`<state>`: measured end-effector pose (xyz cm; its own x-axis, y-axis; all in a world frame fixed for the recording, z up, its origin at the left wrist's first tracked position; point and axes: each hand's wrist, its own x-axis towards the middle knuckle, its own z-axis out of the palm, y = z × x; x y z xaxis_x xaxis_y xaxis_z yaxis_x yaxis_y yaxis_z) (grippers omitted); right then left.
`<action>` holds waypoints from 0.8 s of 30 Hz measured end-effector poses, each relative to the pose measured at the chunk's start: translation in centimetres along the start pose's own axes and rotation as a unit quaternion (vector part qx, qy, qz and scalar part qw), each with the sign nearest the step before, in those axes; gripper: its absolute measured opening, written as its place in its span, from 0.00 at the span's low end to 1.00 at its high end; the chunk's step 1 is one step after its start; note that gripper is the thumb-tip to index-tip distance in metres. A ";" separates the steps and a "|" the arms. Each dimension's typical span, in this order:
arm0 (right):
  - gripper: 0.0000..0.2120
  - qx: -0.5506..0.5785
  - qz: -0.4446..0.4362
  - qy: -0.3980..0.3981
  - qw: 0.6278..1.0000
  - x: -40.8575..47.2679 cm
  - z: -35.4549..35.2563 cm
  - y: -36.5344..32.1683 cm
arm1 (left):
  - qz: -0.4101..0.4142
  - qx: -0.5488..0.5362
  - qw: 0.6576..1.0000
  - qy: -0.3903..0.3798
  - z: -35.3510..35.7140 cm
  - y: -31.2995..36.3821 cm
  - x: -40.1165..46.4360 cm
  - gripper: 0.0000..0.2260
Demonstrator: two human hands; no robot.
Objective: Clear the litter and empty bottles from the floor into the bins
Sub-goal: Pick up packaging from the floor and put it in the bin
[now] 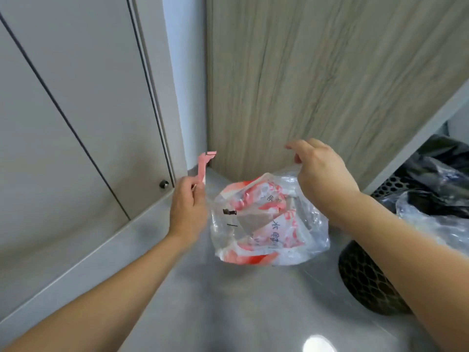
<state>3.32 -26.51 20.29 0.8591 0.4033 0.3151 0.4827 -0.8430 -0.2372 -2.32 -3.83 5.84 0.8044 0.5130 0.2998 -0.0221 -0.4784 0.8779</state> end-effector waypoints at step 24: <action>0.23 0.033 0.176 0.207 0.962 -11.0 -20.5 23.3 | 0.278 -0.039 0.930 -0.235 22.0 32.5 -7.6 0.07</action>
<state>1.64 -57.83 30.14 0.8368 -0.0916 0.5398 0.1950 -0.8713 -0.4503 3.90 -38.99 23.86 0.8257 -0.1768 0.5357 -0.5416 -0.5138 0.6653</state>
